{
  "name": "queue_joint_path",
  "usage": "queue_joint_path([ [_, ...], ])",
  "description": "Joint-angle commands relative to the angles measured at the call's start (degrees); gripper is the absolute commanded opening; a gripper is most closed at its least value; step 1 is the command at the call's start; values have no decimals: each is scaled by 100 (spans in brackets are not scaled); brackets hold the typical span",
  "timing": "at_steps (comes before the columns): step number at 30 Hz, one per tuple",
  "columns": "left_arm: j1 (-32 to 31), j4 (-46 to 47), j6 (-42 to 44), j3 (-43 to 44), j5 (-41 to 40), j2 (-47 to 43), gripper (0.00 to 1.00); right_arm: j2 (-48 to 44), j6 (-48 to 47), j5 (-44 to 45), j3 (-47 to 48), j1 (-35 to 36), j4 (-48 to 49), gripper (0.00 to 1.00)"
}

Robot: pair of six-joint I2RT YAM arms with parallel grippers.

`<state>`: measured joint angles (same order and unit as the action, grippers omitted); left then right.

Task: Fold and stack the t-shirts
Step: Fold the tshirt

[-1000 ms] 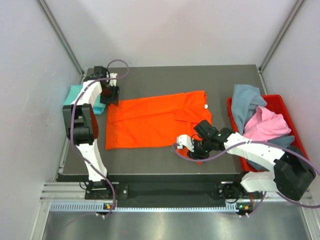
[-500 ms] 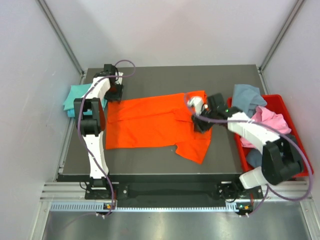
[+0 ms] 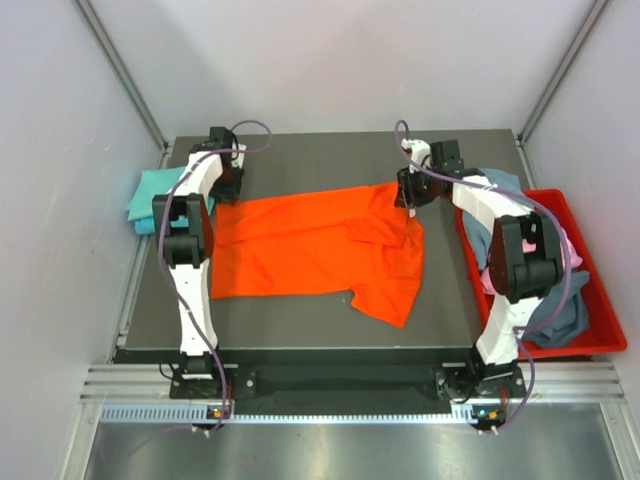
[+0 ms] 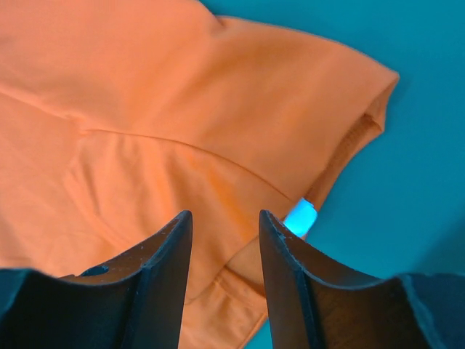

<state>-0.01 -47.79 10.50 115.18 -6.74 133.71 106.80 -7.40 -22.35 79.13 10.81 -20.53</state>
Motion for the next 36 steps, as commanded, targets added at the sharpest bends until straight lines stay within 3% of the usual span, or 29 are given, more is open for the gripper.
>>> queue_joint_path([
  [1,27,-222,75,216,-169,59,45,261,151,125,348,-140,225,43],
  [9,19,-231,75,286,-169,208,28,683,186,933,655,-219,366,43],
  [18,27,-257,84,392,-213,340,8,1263,458,1004,1218,-378,559,43],
  [26,19,-283,136,383,-328,358,3,1967,564,969,2123,-483,445,42],
  [36,19,-301,119,374,-380,287,1,2178,660,453,2352,-597,164,33],
])
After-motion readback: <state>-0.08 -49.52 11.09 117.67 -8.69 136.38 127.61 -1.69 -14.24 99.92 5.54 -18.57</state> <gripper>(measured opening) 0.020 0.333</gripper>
